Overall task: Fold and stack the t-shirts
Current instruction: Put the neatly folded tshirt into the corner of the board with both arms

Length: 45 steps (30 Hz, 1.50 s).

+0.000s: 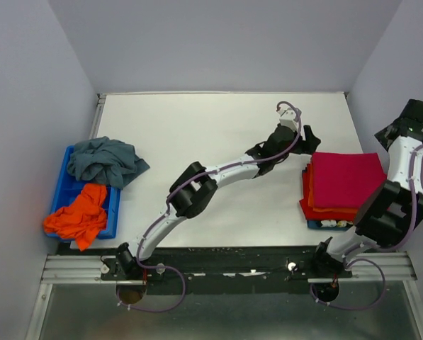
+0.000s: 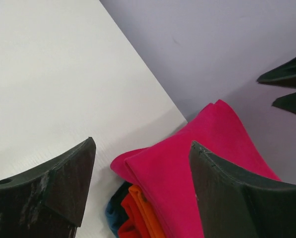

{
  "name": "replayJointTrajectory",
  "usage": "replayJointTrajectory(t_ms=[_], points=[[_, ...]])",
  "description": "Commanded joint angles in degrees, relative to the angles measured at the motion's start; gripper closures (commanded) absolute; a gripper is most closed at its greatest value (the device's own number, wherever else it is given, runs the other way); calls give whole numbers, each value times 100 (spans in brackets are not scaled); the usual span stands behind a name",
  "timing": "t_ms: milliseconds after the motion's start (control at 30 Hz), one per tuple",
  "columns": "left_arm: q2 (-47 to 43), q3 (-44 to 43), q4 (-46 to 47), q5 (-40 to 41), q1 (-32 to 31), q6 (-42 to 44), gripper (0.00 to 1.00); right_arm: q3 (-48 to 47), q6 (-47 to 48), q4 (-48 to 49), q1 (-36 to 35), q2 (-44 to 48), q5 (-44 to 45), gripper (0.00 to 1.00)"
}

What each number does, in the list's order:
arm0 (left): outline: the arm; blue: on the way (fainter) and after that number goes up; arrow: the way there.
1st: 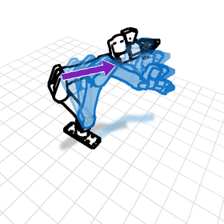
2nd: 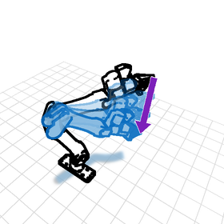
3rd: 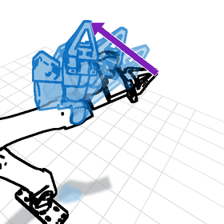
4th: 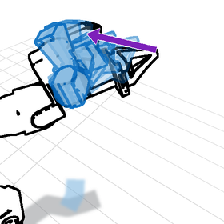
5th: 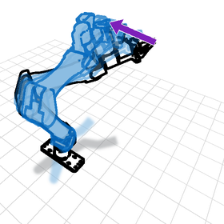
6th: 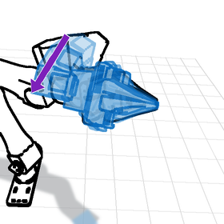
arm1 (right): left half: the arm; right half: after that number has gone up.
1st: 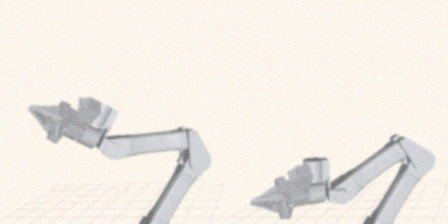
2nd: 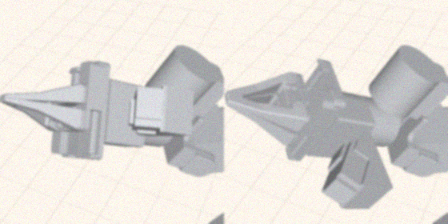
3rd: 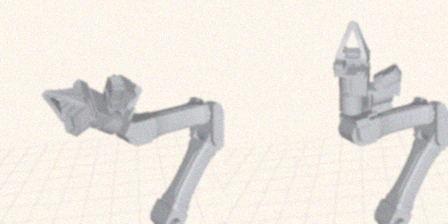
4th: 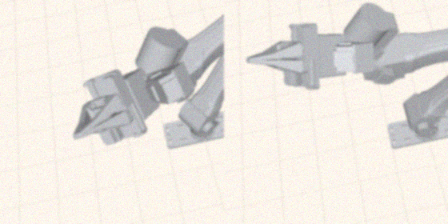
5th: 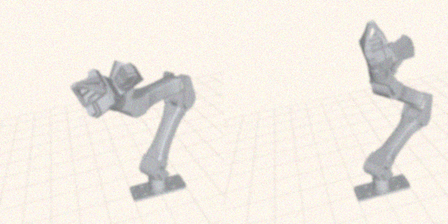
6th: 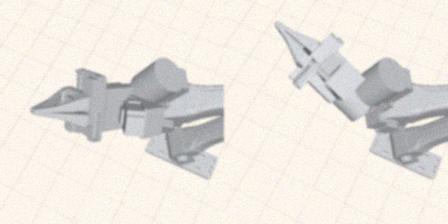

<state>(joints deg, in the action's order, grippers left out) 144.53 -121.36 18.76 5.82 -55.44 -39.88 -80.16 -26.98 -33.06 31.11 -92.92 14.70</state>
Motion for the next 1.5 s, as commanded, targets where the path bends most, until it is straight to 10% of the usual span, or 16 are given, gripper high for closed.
replayJointTrajectory(t_ms=[0,233,367,800,1200,1467], points=[[-758,506,-75,94,-37,402,22,332,-157,-34,70,1072,358,40],[-1576,1895,434,-538,-212,-169,73,940,-1088,-929,70,1997,1017,91],[-1665,2072,452,-845,-423,-99,99,1028,-1853,-1904,79,2042,1333,99],[-865,1484,444,-1207,-714,-310,100,2513,-2452,-1933,97,2464,1825,99],[-777,2230,777,-1162,-1074,-828,100,2646,-3427,-2380,132,1216,2414,99],[-1601,2844,699,-628,-1022,-180,100,1812,-2886,-2839,106,2172,2303,99]])
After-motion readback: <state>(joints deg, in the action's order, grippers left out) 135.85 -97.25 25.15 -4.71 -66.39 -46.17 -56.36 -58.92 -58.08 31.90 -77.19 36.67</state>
